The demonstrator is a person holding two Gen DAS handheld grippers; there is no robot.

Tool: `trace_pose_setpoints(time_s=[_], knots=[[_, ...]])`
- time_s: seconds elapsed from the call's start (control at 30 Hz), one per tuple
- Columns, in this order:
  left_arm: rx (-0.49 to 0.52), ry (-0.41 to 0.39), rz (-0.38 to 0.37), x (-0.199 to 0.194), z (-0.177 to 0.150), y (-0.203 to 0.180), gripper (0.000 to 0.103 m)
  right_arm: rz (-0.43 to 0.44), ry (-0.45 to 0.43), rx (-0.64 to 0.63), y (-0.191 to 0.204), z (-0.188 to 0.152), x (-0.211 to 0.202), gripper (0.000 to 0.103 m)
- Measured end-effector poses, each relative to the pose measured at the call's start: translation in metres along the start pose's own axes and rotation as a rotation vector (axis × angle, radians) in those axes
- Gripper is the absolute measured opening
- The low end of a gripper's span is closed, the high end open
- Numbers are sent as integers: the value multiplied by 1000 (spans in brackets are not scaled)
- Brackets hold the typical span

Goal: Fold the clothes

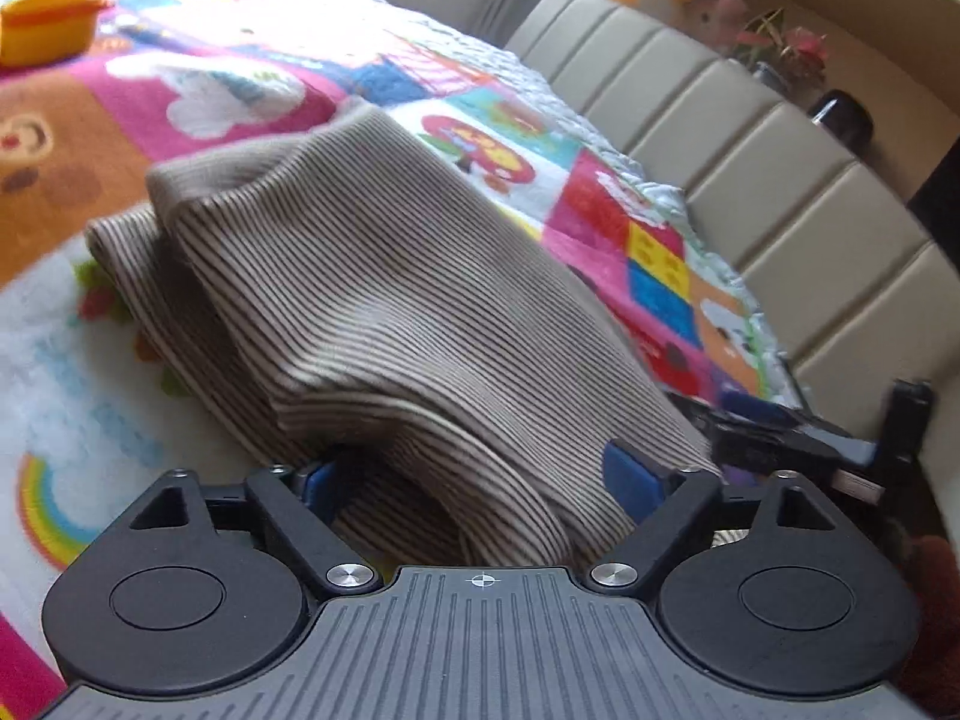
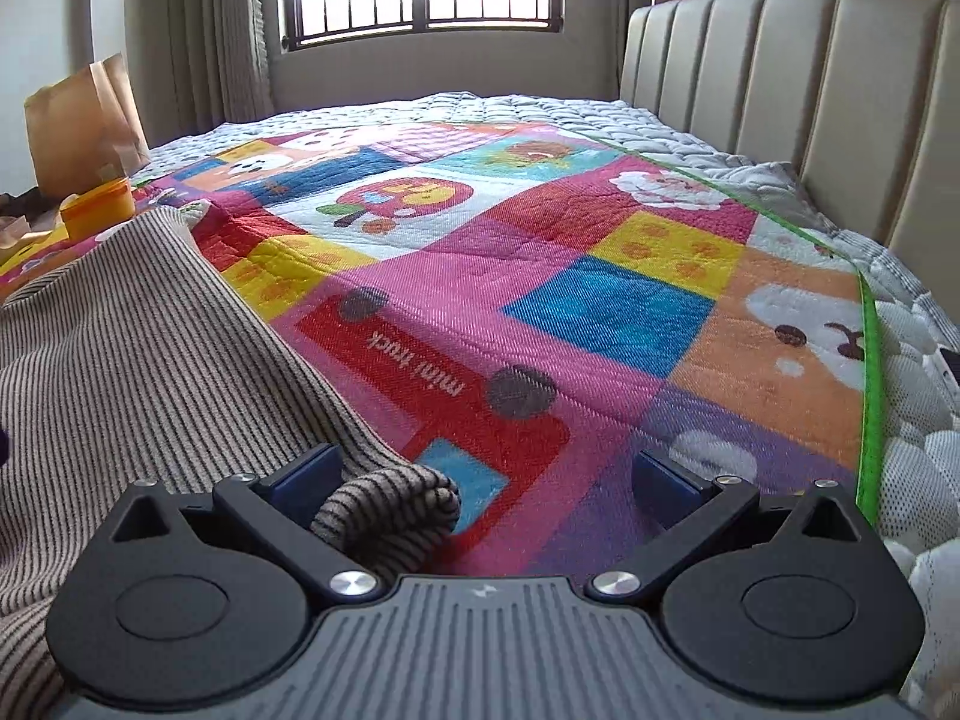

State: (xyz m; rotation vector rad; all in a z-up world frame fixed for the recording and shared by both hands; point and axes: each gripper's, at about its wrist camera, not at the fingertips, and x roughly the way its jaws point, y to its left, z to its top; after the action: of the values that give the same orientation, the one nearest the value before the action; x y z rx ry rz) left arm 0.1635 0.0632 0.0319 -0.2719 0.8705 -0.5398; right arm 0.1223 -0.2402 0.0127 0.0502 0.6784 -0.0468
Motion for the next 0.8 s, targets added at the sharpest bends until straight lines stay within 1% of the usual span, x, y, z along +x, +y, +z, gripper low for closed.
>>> trace_pose_setpoints(time_s=[0.13, 0.27, 0.33, 0.43, 0.53, 0.6, 0.67, 0.8], knots=[[42, -10, 61, 3, 8, 7, 85, 29, 10, 20, 15, -14, -18, 103], [65, -29, 106, 5, 17, 20, 86, 98, -1, 34, 39, -35, -40, 103], [57, -38, 104, 6, 20, 28, 87, 117, -4, 68, 48, -43, -47, 103], [38, -47, 96, 3, 20, 33, 87, 123, -19, 111, 52, -50, -50, 103], [37, -56, 106, -2, 16, 31, 87, 138, -26, 121, 49, -52, -50, 103], [52, -63, 125, -9, 10, 26, 92, 149, -27, 125, 47, -52, -49, 103], [67, -73, 146, -16, 3, 20, 94, 143, -38, 118, 49, -53, -49, 103], [59, -126, 152, -37, -12, 10, 95, 116, -67, 104, 55, -58, -51, 103]])
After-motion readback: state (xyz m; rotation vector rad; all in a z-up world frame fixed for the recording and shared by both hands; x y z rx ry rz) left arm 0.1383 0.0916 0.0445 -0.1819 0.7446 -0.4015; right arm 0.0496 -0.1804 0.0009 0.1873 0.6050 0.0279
